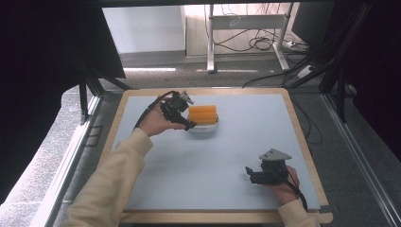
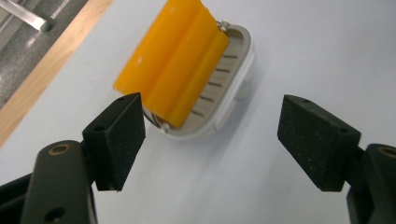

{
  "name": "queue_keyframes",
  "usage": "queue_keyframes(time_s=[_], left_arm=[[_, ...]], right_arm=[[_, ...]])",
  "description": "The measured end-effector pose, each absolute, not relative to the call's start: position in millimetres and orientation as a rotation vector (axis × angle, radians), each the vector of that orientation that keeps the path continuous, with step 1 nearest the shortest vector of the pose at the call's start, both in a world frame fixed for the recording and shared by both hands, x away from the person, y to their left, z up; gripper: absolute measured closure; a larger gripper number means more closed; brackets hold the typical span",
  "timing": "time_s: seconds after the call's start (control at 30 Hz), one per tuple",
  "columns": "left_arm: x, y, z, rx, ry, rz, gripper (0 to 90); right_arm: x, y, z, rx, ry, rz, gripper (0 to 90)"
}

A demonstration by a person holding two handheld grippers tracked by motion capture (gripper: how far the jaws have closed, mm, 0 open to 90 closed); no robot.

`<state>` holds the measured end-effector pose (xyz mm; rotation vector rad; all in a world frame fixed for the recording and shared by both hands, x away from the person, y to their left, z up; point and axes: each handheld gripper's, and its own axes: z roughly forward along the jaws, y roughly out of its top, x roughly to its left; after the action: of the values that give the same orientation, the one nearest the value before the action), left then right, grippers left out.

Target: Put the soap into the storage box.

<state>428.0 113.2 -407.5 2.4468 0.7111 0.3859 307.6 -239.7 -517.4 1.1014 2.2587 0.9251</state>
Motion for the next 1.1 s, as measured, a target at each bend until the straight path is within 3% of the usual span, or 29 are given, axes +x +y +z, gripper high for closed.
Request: queue_keyframes(time_s=[0.3,0.63,1.1], left_arm=[[382,149,-419,2.383,0.742,0.387,22.5],[327,185,-455,2.31,0.858,0.37,22.5],[297,209,-480,2.236,0.954,0.352,22.4]], right_arm=[[306,-238,-517,1.092,2.258,0.911,13.4],[307,-239,-517,1.095,2.248,0.906,14.0],[305,-238,-515,1.082,2.245,0.907,14.1]])
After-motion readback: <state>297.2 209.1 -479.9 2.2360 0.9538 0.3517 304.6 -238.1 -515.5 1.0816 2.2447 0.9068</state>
